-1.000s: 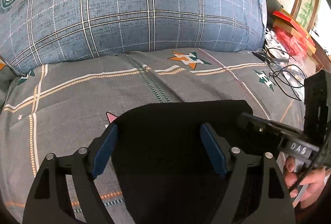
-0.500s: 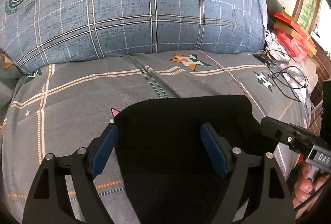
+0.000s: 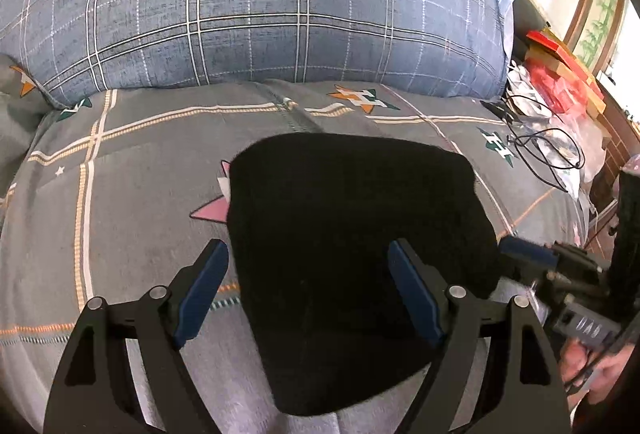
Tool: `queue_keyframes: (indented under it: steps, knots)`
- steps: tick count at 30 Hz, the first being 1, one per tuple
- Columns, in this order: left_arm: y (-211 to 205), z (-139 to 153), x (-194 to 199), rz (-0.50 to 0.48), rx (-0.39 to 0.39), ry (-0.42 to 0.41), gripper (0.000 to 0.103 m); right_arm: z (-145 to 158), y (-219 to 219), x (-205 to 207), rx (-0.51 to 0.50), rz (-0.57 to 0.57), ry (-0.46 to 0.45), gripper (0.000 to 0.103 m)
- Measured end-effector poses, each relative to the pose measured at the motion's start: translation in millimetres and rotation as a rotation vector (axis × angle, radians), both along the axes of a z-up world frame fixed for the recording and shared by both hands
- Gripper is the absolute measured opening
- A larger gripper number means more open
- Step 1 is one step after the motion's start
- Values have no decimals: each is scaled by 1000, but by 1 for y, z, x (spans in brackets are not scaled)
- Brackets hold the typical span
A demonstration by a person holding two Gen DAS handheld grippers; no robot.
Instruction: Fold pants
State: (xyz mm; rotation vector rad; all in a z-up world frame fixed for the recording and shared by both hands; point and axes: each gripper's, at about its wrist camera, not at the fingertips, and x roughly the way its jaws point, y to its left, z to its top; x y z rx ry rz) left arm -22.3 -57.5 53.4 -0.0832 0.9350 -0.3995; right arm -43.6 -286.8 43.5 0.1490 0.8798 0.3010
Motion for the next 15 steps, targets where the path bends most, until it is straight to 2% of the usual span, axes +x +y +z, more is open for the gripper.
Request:
queue_keyframes:
  steps: [2,6,8,12,15]
  knots:
    - [-3,2,-3,-10,-15,-1,83,7,-8,3,39,-24,-20,34]
    - [-15,8,-9,-16,-5,-23,83,11,-14,21,38,-62,-38,35]
    - [-18,9,-11,-11,10,-31,83,7,-14,36,73,-55,-23,35]
    - [-14,10,-9,-3,-4,-23,83,-9,-11,56,63,-59,33,35]
    - [-9,9,-5,8,-13,-17,83,-9,-11,56,79,-57,16,35]
